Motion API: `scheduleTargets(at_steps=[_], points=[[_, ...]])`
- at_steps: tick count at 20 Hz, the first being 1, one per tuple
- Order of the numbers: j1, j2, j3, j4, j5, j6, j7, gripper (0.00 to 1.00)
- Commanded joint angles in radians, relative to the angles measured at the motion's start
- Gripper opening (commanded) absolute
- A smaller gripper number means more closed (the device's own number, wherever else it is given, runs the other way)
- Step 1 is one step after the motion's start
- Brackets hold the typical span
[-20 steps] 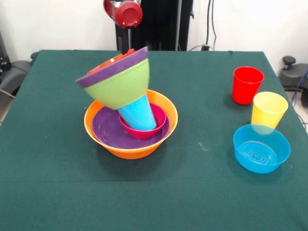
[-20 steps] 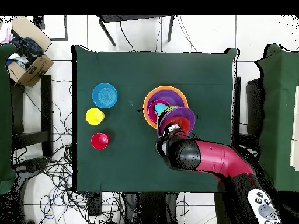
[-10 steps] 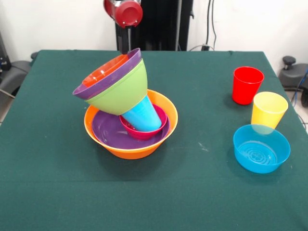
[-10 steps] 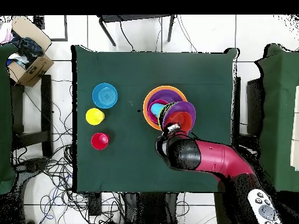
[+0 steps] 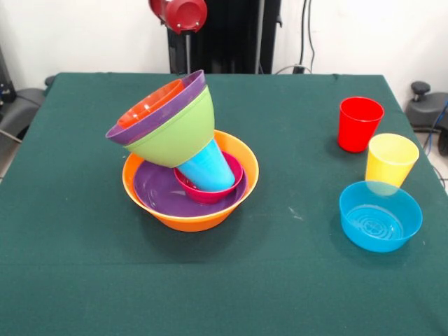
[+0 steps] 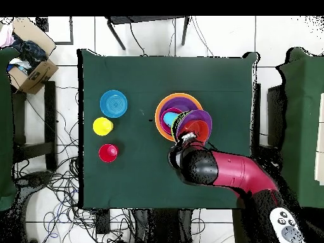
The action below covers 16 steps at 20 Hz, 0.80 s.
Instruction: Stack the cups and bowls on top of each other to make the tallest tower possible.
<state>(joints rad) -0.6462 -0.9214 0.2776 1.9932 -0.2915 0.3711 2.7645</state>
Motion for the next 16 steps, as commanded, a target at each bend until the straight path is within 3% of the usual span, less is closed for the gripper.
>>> scheduleTargets(at_steps=[1, 9, 16], points=[[0.036, 0.005, 0.095, -0.01, 0.017, -0.007, -0.046, 0.0], [0.105, 0.041, 0.044, -0.051, 0.024, 0.001, 0.007, 0.0], [0.104, 0.083, 0.039, -0.056, -0.006, -0.046, -0.016, 0.0]])
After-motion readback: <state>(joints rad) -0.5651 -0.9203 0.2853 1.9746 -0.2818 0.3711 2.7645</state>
